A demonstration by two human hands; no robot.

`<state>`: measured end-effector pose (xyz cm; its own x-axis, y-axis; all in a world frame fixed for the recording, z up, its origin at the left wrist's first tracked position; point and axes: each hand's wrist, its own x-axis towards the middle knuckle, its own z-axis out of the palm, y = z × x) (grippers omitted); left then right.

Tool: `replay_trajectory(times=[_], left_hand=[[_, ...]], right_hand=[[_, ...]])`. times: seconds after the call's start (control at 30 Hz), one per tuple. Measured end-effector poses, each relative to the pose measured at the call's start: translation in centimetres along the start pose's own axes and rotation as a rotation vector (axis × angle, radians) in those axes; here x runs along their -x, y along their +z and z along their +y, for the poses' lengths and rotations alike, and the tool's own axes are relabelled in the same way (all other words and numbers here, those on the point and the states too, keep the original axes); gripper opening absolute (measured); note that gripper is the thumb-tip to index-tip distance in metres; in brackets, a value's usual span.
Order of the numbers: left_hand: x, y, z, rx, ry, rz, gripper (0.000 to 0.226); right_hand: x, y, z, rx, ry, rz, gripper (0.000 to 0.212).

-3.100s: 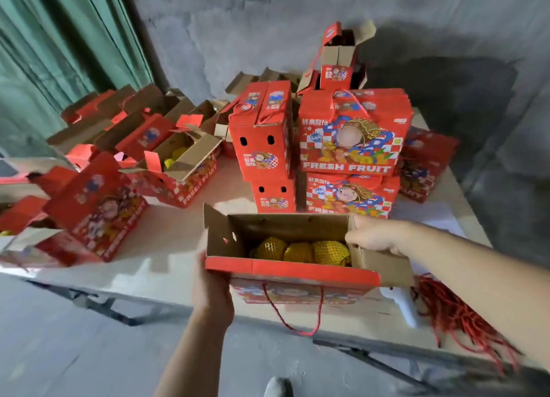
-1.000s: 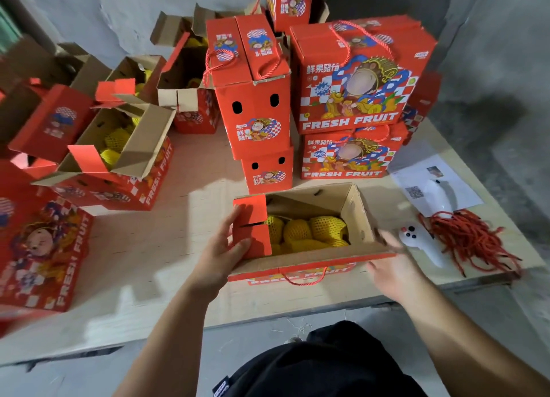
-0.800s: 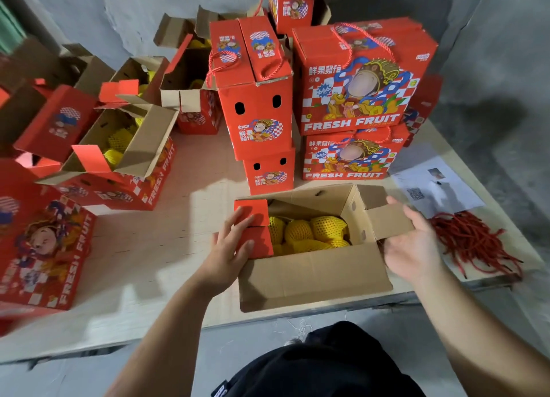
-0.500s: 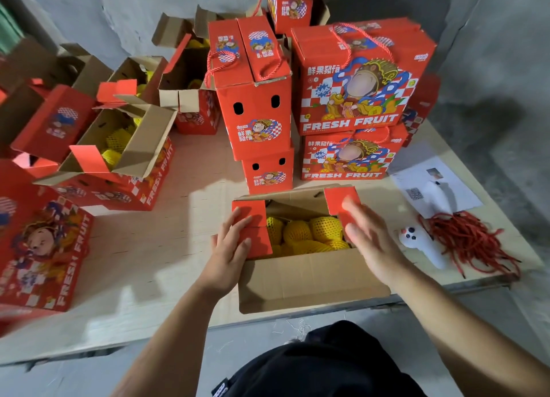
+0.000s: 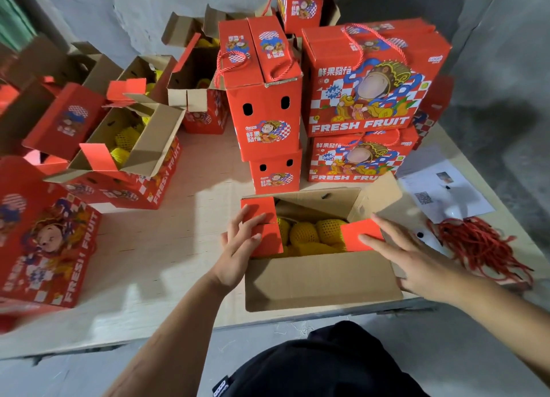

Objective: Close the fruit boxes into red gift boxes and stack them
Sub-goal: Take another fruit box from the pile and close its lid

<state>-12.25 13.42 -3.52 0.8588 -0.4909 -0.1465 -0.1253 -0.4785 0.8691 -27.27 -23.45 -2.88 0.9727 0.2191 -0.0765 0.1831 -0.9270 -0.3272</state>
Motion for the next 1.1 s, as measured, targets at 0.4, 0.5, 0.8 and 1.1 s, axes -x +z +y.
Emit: replay_trajectory(times=[0.4, 0.5, 0.8, 1.1], left_hand=[[1.1, 0.4, 0.7, 0.534, -0.051, 0.004, 0.064], [1.3, 1.1, 1.0, 0.652, -0.077, 0.038, 0.087], [0.2, 3.1, 1.5, 0.571, -0.137, 0.277, 0.073], [-0.6, 2.8, 1.4, 0.674, -0.247, 0.289, 0.091]], right_hand=[[-5.9, 1.3, -5.8, -0.866, 0.228, 0.73, 0.1], [-5.9, 1.1, -4.9, -0.841, 0.308, 0.654, 0.088], [-8.4, 2.1, -5.2, -0.142, 0.39, 0.662, 0.041], [-10.7, -0.5, -4.0, -0.333, 0.647, 0.08, 0.086]])
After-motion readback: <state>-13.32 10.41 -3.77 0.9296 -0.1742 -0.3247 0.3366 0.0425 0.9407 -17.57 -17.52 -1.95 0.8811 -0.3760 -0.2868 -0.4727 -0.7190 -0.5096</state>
